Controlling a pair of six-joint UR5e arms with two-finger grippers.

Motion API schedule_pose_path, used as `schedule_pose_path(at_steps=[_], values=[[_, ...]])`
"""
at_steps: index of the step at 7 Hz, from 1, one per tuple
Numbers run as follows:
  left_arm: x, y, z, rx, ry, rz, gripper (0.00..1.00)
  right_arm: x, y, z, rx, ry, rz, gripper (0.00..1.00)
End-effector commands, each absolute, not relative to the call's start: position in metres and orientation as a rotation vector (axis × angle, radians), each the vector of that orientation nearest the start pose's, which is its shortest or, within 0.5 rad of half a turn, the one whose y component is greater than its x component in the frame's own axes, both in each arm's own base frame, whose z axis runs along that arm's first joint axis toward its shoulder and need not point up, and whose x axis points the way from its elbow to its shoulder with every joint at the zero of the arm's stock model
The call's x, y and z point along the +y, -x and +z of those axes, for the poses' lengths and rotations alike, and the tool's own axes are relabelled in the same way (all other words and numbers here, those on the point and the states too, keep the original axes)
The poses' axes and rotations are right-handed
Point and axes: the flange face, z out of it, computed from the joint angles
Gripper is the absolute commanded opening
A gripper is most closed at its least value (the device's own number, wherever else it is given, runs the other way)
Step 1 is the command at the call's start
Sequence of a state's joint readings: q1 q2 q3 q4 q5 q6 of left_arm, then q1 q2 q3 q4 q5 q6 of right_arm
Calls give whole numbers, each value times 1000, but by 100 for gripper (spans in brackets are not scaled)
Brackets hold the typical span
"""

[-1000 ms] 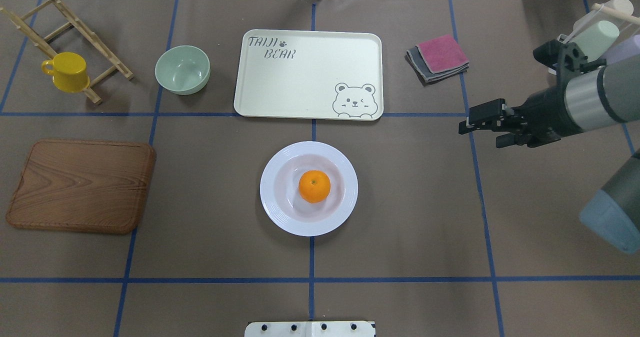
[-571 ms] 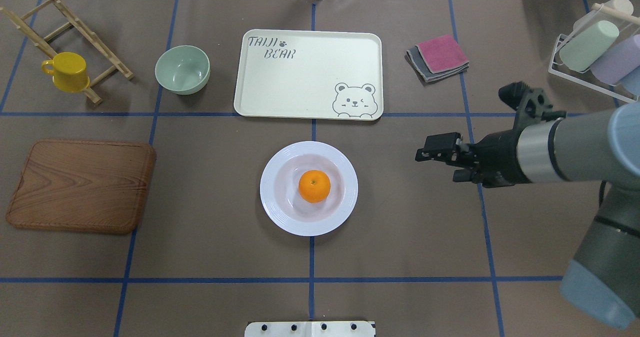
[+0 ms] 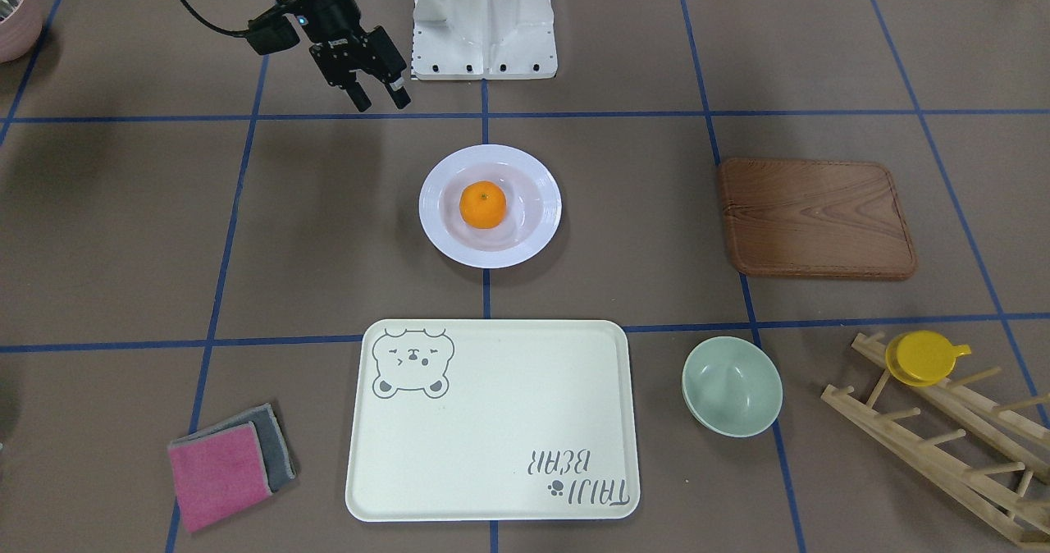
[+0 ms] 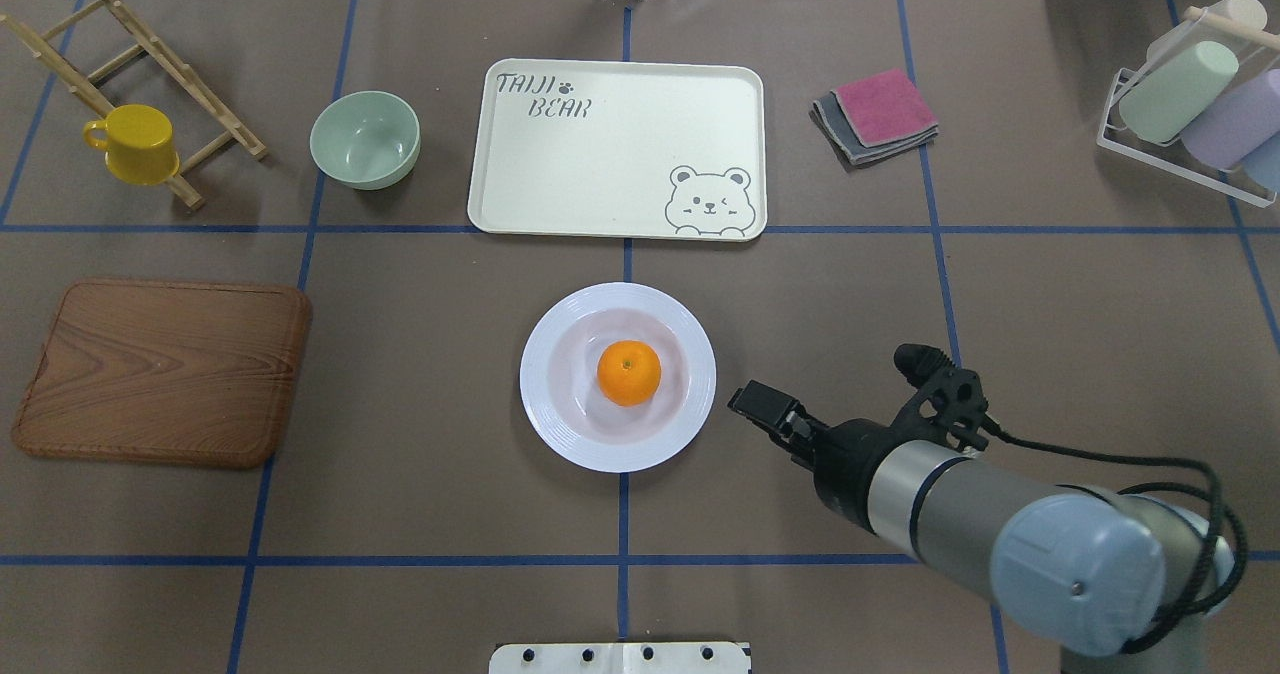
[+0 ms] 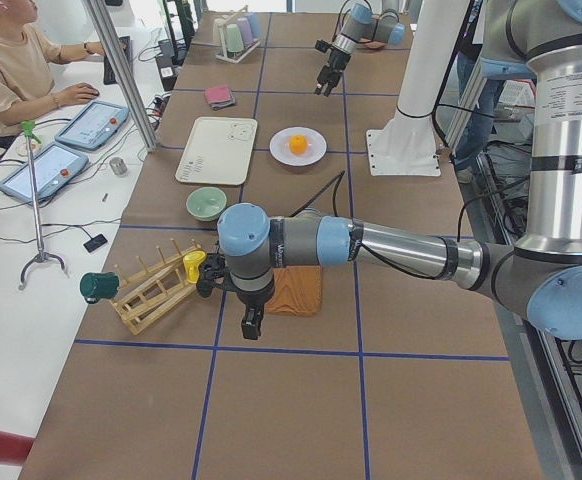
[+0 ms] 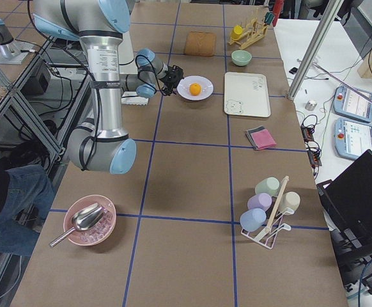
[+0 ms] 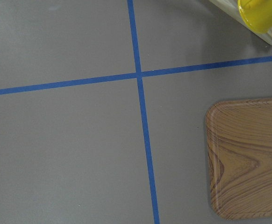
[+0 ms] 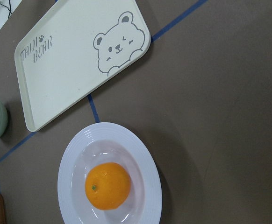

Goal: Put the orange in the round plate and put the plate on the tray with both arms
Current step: 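Lower the right gripper to the rim of the white plate nearest the robot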

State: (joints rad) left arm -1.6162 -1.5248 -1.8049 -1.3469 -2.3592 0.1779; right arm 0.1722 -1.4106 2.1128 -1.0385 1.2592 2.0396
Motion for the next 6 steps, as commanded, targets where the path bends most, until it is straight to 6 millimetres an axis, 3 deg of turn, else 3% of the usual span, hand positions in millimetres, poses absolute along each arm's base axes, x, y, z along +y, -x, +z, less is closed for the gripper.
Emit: schedule_pose_path(at_steps=[1,4,6], values=[[-458,84,589,790,-50,106,100,-246,515,260,-1291,-51,856,99],[-458,84,590,790,-47,104,100,-264,547,274,-1259,-59,902,90],[-458,84,591,791,-46,102,100,-286,560,286,-1224,-87,931,90]])
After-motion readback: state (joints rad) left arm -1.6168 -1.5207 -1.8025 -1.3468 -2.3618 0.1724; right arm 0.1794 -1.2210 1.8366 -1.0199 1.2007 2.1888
